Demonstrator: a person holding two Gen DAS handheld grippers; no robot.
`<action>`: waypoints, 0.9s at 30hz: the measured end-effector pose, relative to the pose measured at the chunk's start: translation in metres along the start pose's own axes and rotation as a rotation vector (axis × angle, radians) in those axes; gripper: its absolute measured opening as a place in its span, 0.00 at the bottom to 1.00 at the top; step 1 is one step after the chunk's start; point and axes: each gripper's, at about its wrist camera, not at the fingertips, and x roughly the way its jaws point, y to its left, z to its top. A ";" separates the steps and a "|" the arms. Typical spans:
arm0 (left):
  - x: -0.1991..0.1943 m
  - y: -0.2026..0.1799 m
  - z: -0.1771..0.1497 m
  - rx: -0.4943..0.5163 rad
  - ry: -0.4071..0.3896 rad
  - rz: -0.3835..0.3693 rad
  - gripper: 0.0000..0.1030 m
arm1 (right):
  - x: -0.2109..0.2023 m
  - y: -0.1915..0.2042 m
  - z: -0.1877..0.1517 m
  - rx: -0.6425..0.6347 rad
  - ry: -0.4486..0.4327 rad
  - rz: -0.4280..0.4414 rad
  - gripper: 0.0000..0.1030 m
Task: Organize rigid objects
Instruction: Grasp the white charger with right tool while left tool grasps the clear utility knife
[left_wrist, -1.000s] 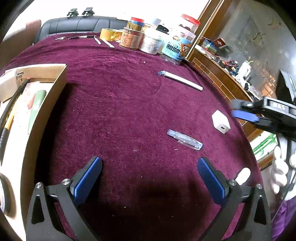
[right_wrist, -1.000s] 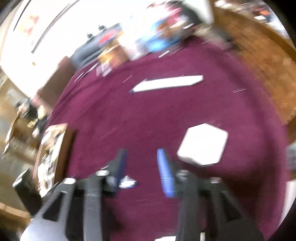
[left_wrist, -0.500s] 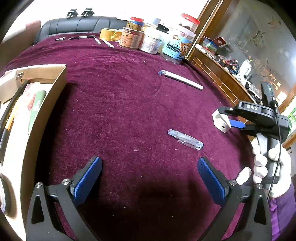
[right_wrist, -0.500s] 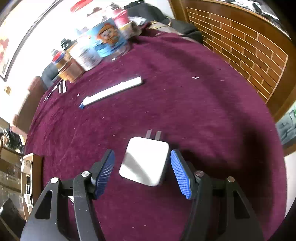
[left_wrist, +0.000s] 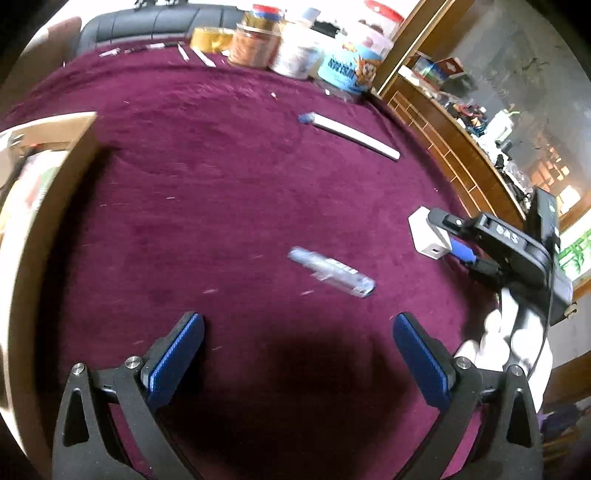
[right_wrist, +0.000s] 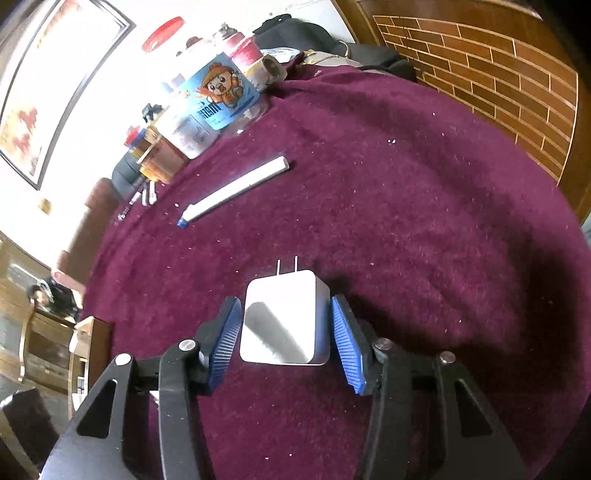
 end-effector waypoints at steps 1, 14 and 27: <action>0.004 -0.004 0.004 -0.001 0.004 0.011 0.97 | 0.000 -0.001 0.000 0.007 -0.002 0.014 0.47; 0.034 -0.053 0.013 0.252 -0.016 0.281 0.33 | 0.000 0.017 -0.015 -0.138 -0.051 -0.033 0.49; 0.014 -0.035 0.000 0.240 0.008 0.145 0.31 | 0.001 0.008 -0.014 -0.120 -0.050 0.000 0.50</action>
